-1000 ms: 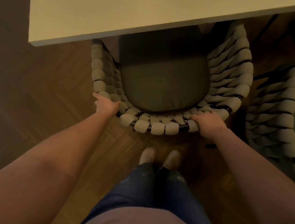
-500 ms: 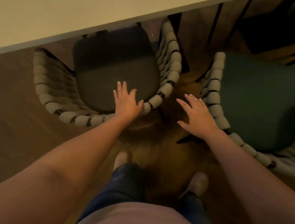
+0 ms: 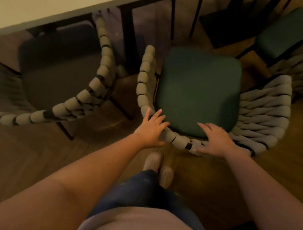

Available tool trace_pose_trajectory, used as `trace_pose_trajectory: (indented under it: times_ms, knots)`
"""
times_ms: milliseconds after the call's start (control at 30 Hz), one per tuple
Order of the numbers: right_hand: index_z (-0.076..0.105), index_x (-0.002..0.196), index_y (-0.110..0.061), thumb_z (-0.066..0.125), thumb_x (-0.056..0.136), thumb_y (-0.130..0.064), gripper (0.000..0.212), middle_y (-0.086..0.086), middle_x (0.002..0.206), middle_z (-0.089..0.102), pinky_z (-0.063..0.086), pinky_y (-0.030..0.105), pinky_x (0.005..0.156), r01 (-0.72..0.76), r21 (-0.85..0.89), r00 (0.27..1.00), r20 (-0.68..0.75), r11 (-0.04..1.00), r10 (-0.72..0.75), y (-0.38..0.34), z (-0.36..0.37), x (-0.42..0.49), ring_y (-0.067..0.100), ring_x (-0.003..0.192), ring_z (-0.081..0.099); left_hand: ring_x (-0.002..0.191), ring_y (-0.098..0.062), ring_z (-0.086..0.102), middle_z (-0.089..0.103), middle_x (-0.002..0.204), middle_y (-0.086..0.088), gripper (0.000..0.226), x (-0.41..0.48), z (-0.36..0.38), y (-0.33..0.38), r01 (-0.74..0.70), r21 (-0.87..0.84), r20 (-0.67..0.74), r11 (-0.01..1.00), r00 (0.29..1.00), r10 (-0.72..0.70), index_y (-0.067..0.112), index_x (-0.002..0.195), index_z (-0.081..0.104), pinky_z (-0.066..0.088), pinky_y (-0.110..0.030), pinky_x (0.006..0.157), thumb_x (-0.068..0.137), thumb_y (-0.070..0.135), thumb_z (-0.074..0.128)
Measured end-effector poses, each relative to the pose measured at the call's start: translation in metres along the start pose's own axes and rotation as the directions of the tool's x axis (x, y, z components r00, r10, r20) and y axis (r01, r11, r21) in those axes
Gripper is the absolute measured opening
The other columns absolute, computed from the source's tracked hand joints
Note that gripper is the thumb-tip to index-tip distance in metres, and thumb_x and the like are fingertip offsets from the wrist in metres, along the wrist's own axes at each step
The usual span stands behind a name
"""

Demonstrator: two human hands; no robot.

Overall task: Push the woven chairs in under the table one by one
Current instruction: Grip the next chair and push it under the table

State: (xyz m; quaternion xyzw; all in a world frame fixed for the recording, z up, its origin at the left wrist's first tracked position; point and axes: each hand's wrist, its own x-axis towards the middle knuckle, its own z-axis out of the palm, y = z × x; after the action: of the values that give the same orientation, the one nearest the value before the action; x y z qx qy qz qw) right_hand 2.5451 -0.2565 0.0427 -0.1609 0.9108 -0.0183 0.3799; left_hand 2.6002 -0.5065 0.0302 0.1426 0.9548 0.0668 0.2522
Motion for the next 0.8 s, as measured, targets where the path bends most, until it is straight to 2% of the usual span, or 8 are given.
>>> trace_pose_trajectory:
  times_ms: [67, 133, 233, 300, 400, 533, 667, 800]
  knots:
    - [0.018, 0.154, -0.031, 0.075, 0.074, -0.054, 0.100, 0.004, 0.157, 0.027, 0.023, 0.045, 0.117, -0.111, 0.016, 0.981, 0.160, 0.994, 0.107, 0.025, 0.005, -0.006, 0.027, 0.144, 0.025, 0.149, -0.028, 0.004, 0.028, 0.156, -0.007, 0.074, 0.017, 0.001, 0.020, 0.000, 0.053, 0.093, 0.999, 0.996, -0.005, 0.020, 0.150, 0.029, -0.011, -0.061, 0.113, 0.088, 0.048, 0.058]
    - [0.026, 0.151, -0.032, 0.076, 0.078, -0.042, 0.089, 0.001, 0.151, 0.037, 0.025, 0.046, 0.117, -0.100, -0.090, 0.961, 0.250, 0.991, 0.120, 0.034, 0.014, -0.012, 0.025, 0.140, 0.033, 0.148, -0.029, 0.012, 0.035, 0.152, -0.008, 0.068, 0.023, 0.006, 0.026, 0.016, 0.128, 0.157, 0.992, 0.987, -0.036, 0.020, 0.148, 0.033, -0.009, -0.063, 0.113, 0.089, 0.042, 0.060]
    - [0.033, 0.147, -0.035, 0.064, 0.087, -0.019, 0.070, -0.003, 0.148, 0.042, 0.013, 0.049, 0.120, -0.091, -0.146, 0.986, 0.123, 0.985, 0.109, 0.064, 0.028, -0.018, 0.021, 0.140, 0.033, 0.142, -0.029, 0.029, 0.045, 0.144, -0.007, 0.057, 0.039, 0.008, 0.030, 0.030, 0.205, 0.184, 0.978, 0.981, -0.069, 0.021, 0.141, 0.043, -0.004, -0.063, 0.114, 0.089, 0.032, 0.062]
    - [0.035, 0.146, -0.034, 0.058, 0.090, -0.012, 0.065, -0.003, 0.148, 0.042, 0.012, 0.046, 0.121, -0.095, -0.176, 0.995, 0.023, 0.980, 0.101, 0.087, 0.033, -0.022, 0.020, 0.140, 0.032, 0.135, -0.029, 0.037, 0.050, 0.138, -0.007, 0.053, 0.045, 0.008, 0.031, 0.042, 0.231, 0.198, 0.972, 0.976, -0.089, 0.021, 0.138, 0.046, 0.004, -0.061, 0.115, 0.089, 0.030, 0.061]
    - [0.043, 0.142, -0.031, 0.058, 0.092, -0.014, 0.055, -0.002, 0.144, 0.047, 0.021, 0.042, 0.119, -0.063, -0.265, 0.998, 0.003, 0.962, 0.066, 0.109, 0.032, -0.021, 0.021, 0.137, 0.036, 0.132, -0.031, 0.040, 0.053, 0.135, -0.006, 0.051, 0.046, 0.009, 0.037, 0.086, 0.245, 0.203, 0.966, 0.969, -0.138, 0.023, 0.138, 0.046, 0.011, -0.060, 0.115, 0.090, 0.025, 0.061]
    - [0.047, 0.134, -0.035, 0.053, 0.093, -0.015, 0.046, -0.002, 0.133, 0.057, 0.024, 0.043, 0.114, 0.055, -0.381, 0.993, 0.115, 0.923, -0.011, 0.118, 0.022, -0.006, 0.021, 0.127, 0.048, 0.129, -0.033, 0.040, 0.056, 0.132, -0.006, 0.045, 0.047, 0.006, 0.047, 0.158, 0.296, 0.197, 0.942, 0.955, -0.222, 0.024, 0.137, 0.046, 0.015, -0.057, 0.116, 0.094, 0.029, 0.056]
    - [0.053, 0.124, -0.035, 0.054, 0.091, -0.018, 0.037, -0.005, 0.119, 0.063, 0.036, 0.042, 0.107, 0.174, -0.426, 0.982, 0.141, 0.888, -0.125, 0.127, 0.018, -0.007, 0.019, 0.114, 0.057, 0.128, -0.033, 0.042, 0.057, 0.131, -0.007, 0.044, 0.046, 0.002, 0.056, 0.191, 0.330, 0.229, 0.924, 0.934, -0.275, 0.024, 0.139, 0.044, 0.019, -0.055, 0.115, 0.096, 0.028, 0.052]
    - [0.053, 0.128, -0.033, 0.059, 0.088, -0.022, 0.041, -0.004, 0.112, 0.062, 0.049, 0.036, 0.093, 0.229, -0.424, 0.968, 0.194, 0.876, -0.159, 0.138, 0.013, 0.002, 0.017, 0.103, 0.060, 0.131, -0.035, 0.039, 0.053, 0.136, -0.008, 0.051, 0.050, -0.002, 0.064, 0.222, 0.352, 0.236, 0.909, 0.919, -0.316, 0.022, 0.145, 0.036, 0.018, -0.055, 0.117, 0.097, 0.023, 0.051]
